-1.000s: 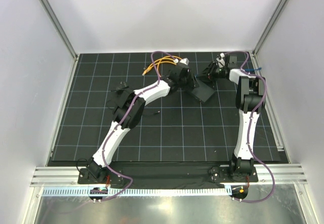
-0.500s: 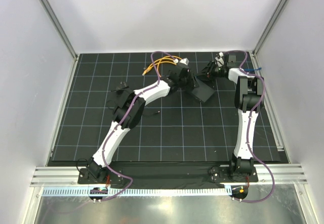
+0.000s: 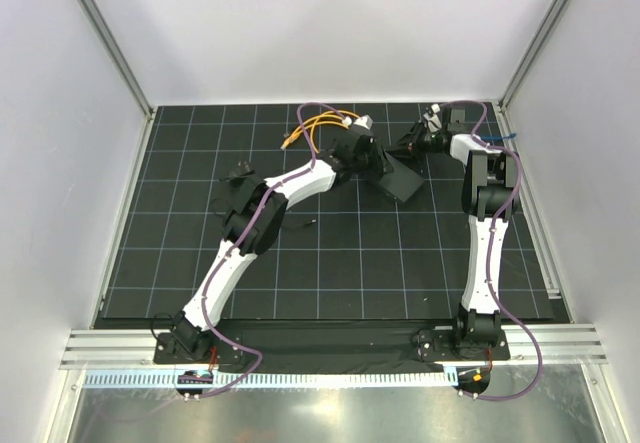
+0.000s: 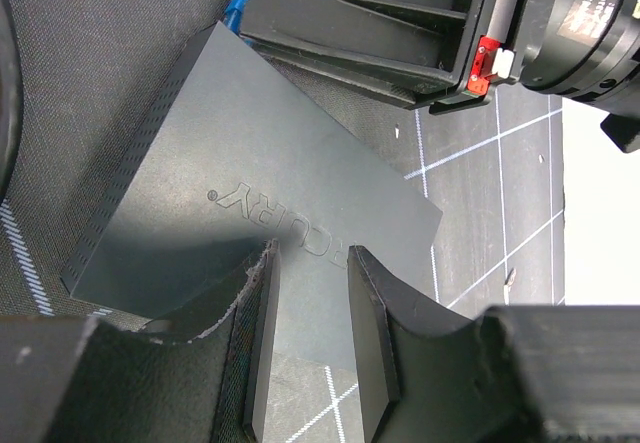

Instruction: Pull the plug from the switch port

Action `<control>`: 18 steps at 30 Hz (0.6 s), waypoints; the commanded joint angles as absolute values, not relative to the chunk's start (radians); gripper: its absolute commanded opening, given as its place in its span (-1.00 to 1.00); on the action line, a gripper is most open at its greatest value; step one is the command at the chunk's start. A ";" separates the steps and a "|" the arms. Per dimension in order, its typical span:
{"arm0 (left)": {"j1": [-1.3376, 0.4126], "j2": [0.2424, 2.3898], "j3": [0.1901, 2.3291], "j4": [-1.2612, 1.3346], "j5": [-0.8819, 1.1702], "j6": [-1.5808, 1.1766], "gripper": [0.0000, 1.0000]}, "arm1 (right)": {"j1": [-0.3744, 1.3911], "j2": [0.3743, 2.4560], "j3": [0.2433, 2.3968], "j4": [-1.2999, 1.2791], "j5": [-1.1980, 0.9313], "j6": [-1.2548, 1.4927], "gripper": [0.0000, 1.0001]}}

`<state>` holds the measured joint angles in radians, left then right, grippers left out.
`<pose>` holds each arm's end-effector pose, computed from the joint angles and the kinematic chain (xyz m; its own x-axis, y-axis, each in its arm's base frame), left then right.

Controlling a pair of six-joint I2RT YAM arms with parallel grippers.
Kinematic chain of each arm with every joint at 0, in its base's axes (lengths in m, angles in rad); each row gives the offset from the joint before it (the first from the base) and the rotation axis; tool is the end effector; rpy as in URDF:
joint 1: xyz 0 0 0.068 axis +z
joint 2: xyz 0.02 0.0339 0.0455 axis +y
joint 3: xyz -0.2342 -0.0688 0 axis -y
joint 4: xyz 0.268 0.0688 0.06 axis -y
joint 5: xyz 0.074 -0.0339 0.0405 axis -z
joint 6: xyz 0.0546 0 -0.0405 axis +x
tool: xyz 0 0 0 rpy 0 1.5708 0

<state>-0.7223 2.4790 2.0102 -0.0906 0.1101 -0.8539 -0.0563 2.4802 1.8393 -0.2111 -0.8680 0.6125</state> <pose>0.4309 -0.3877 0.1219 -0.8096 -0.2852 -0.5129 0.1775 0.7140 -0.6773 0.5290 0.0119 0.0629 -0.8823 0.4219 -0.2086 0.0513 0.5268 0.8484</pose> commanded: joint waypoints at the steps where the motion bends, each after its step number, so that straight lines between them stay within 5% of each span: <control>1: -0.726 2.470 1.980 -0.084 0.104 -0.850 -0.25 | -0.048 2.514 1.862 -0.206 -0.857 0.623 -0.73; 5: -0.726 2.470 1.971 -0.084 0.097 -0.857 -0.26 | -0.048 2.517 1.850 -0.131 -0.867 0.666 -0.97; 18: -0.726 2.477 1.962 -0.092 0.095 -0.865 -0.30 | -0.092 2.488 1.726 0.264 -0.842 0.969 -0.98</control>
<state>-0.7223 2.4790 1.9881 -0.0494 0.1093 -0.8658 -0.0727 2.4989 1.7439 0.0803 -0.9016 0.8715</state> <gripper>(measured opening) 0.353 0.209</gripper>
